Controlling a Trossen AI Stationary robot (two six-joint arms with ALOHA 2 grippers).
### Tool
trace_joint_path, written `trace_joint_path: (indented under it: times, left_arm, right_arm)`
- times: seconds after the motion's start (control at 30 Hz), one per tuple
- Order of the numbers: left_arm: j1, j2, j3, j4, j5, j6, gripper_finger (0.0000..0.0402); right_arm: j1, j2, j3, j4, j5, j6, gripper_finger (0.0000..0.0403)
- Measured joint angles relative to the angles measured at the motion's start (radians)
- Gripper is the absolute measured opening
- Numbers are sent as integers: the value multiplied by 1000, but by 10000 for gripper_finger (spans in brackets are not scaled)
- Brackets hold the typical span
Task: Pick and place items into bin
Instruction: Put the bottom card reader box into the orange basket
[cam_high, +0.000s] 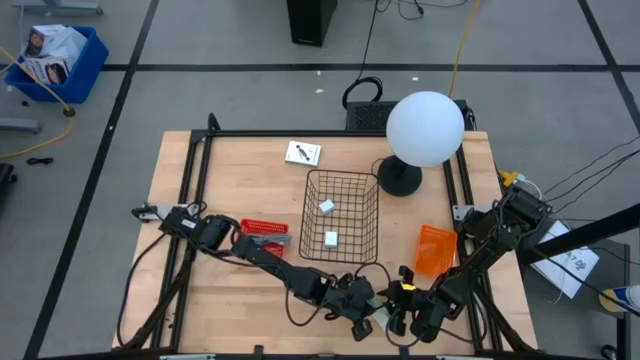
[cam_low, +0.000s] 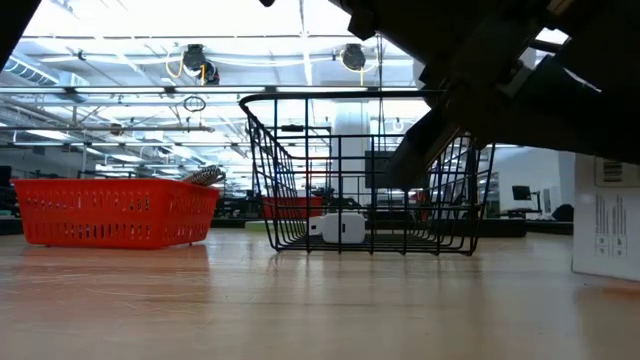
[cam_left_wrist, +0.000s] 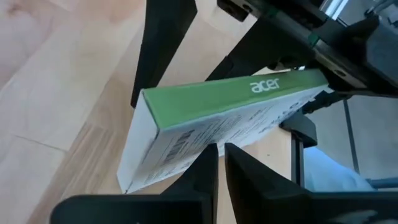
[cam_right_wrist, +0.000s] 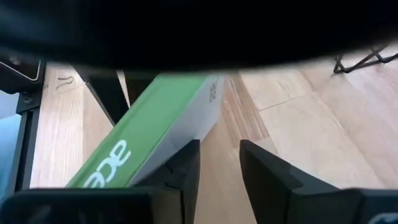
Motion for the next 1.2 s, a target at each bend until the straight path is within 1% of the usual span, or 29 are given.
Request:
trace_joint_path:
  times: [0.33, 0.53, 1.03, 1.2]
  left_arm:
    - [-8, 0, -2, -11, 18, 0, 35]
    - [-10, 1, -3, -13, 53, 9, 35]
    - [-22, 3, -5, -12, 51, 13, 35]
    - [-35, 3, -5, -13, 95, 43, 35]
  right_arm:
    - [1, 0, 0, 41, 0, -36, 102]
    - [1, -1, 0, 57, 1, -51, 102]
    - [1, -1, 0, 55, 3, -52, 100]
    - [2, -1, 0, 54, 3, -55, 100]
